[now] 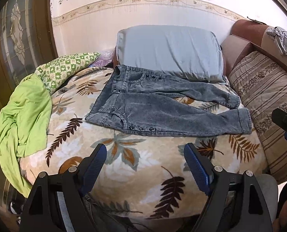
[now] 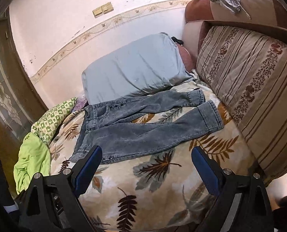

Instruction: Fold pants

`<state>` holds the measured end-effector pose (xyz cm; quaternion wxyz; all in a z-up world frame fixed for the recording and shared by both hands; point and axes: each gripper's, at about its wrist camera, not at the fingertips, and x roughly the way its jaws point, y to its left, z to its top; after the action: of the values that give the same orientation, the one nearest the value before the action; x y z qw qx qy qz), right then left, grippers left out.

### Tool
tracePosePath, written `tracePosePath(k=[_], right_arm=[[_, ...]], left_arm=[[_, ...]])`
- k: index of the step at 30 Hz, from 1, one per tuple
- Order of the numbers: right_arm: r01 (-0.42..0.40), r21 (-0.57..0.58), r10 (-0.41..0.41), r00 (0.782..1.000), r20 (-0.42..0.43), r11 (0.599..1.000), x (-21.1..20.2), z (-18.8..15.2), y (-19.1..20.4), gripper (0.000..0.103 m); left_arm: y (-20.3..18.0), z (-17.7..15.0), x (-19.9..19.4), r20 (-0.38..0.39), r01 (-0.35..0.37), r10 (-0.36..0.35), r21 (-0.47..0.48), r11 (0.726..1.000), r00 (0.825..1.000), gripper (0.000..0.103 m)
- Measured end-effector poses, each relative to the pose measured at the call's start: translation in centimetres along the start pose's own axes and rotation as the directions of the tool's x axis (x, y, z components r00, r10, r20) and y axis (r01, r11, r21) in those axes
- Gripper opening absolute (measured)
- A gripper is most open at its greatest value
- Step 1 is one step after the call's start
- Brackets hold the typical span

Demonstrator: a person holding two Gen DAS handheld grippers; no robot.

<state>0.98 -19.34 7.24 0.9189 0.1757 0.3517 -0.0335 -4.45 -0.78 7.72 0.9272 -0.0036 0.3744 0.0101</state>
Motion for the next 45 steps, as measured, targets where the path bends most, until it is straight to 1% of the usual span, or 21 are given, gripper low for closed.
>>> tracePosePath(k=[6, 15, 29, 33, 39, 45], right_arm=[[0.009, -0.006, -0.009, 1.000, -0.011, 1.000, 0.4, -0.2, 0.2, 0.095], [0.019, -0.015, -0.019, 0.999, -0.030, 1.000, 1.0, -0.5, 0.3, 0.095], [0.035, -0.030, -0.036, 0.999, -0.032, 0.999, 1.6, -0.5, 0.2, 0.095], [0.036, -0.032, -0.038, 0.998, -0.044, 0.999, 2.1, -0.4, 0.1, 0.095], [0.039, -0.028, -0.040, 0.998, -0.056, 0.999, 2.8, -0.1, -0.2, 0.095], [0.067, -0.054, -0.071, 0.995, -0.064, 0.996, 3.7, 0.4, 0.3, 0.095]], left_arm=[[0.0, 0.3, 0.2, -0.006, 0.001, -0.001, -0.004, 1.000, 1.000, 0.082], [0.0, 0.4, 1.7, -0.043, 0.003, -0.003, -0.019, 1.000, 0.999, 0.082], [0.3, 0.5, 3.6, -0.064, 0.011, -0.012, -0.027, 1.000, 0.998, 0.082], [0.3, 0.5, 3.9, -0.066, 0.016, -0.018, -0.031, 0.999, 0.998, 0.082], [0.2, 1.6, 5.2, -0.079, 0.021, -0.022, -0.022, 1.000, 0.997, 0.082], [-0.4, 3.3, 6.1, -0.069, 0.035, -0.036, -0.012, 0.999, 0.997, 0.082]])
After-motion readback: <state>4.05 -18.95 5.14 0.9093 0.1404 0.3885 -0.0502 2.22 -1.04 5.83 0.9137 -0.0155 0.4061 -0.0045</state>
